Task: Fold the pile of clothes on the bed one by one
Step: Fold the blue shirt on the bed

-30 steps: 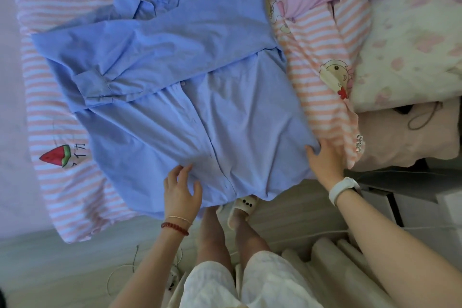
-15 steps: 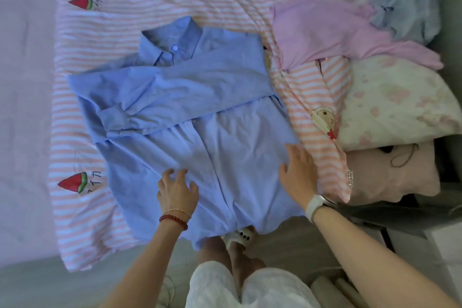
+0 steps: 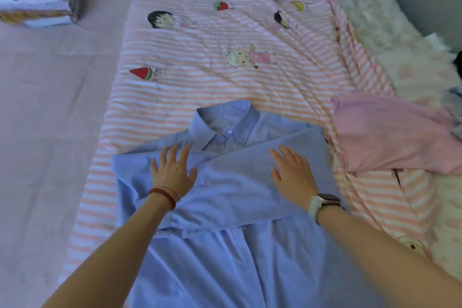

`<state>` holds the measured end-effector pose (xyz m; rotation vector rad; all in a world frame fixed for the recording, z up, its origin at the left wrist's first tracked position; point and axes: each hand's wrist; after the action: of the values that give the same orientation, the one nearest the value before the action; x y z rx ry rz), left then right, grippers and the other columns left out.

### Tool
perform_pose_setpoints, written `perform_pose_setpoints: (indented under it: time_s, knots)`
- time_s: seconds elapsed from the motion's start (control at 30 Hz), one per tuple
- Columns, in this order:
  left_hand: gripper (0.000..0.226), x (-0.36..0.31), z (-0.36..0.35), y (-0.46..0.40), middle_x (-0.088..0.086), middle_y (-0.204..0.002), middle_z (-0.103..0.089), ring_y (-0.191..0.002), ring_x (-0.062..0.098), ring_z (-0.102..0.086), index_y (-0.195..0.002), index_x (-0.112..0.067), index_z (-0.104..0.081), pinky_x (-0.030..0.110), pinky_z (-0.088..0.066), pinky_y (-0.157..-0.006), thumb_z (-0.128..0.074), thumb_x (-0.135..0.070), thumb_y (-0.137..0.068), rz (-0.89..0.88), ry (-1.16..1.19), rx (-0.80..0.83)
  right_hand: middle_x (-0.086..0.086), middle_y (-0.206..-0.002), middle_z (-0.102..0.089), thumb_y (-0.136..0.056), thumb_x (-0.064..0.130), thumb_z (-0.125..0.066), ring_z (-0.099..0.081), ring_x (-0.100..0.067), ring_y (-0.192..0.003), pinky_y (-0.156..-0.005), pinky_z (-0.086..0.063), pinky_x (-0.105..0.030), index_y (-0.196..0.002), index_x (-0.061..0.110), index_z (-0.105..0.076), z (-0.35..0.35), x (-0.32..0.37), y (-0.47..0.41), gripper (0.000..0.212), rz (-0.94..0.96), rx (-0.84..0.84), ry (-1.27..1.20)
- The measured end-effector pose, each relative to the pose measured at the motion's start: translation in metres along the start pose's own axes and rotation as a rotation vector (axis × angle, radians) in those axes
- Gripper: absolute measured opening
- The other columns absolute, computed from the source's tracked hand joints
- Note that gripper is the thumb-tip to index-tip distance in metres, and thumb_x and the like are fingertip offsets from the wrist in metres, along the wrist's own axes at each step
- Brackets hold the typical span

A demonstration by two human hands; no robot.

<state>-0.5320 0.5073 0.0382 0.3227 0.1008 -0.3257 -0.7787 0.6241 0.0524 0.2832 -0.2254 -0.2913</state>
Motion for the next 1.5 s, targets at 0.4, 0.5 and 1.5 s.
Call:
perform_pose_setpoints:
  time_s: [0.4,0.5,1.5]
  knots:
    - [0.058,0.037,-0.012,-0.135,0.008,-0.127,-0.054,-0.114,0.029,-0.050,-0.127,-0.015,-0.050,0.040,-0.041,-0.094,-0.054,-0.055,-0.085,-0.079,0.303,0.163,-0.009,-0.154,-0.019,-0.097,0.039,-0.039,-0.018,-0.027,-0.141,-0.112,-0.015,-0.047,-0.148,0.013,-0.015,0.008,-0.023,-0.161,0.061,-0.024,0.175,0.051]
    - [0.041,0.033,-0.005,-0.147,0.007,-0.106,-0.058,-0.093,0.024,-0.052,-0.115,-0.010,-0.056,0.031,-0.041,-0.082,-0.055,-0.041,-0.090,-0.072,0.465,0.244,-0.012,-0.102,-0.053,-0.097,0.033,-0.043,-0.050,-0.032,-0.100,-0.084,-0.038,-0.040,-0.103,0.013,-0.050,0.012,-0.024,-0.173,0.022,-0.012,0.147,-0.070]
    - [0.012,0.012,-0.104,0.275,0.000,-0.078,-0.056,-0.063,0.023,-0.061,-0.080,-0.025,-0.048,0.025,-0.042,-0.036,-0.042,-0.035,-0.081,-0.494,0.142,0.154,-0.002,-0.084,-0.063,-0.051,0.018,-0.081,-0.063,-0.022,-0.067,-0.056,-0.049,-0.034,-0.078,0.022,-0.064,-0.061,-0.111,0.231,0.032,0.546,0.242,0.225]
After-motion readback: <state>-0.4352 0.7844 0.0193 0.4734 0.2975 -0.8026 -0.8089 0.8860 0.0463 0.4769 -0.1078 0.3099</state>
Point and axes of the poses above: each hand's wrist, its own y-axis away from the middle knuckle, its own z-axis out of the back of the hand, x = y × z
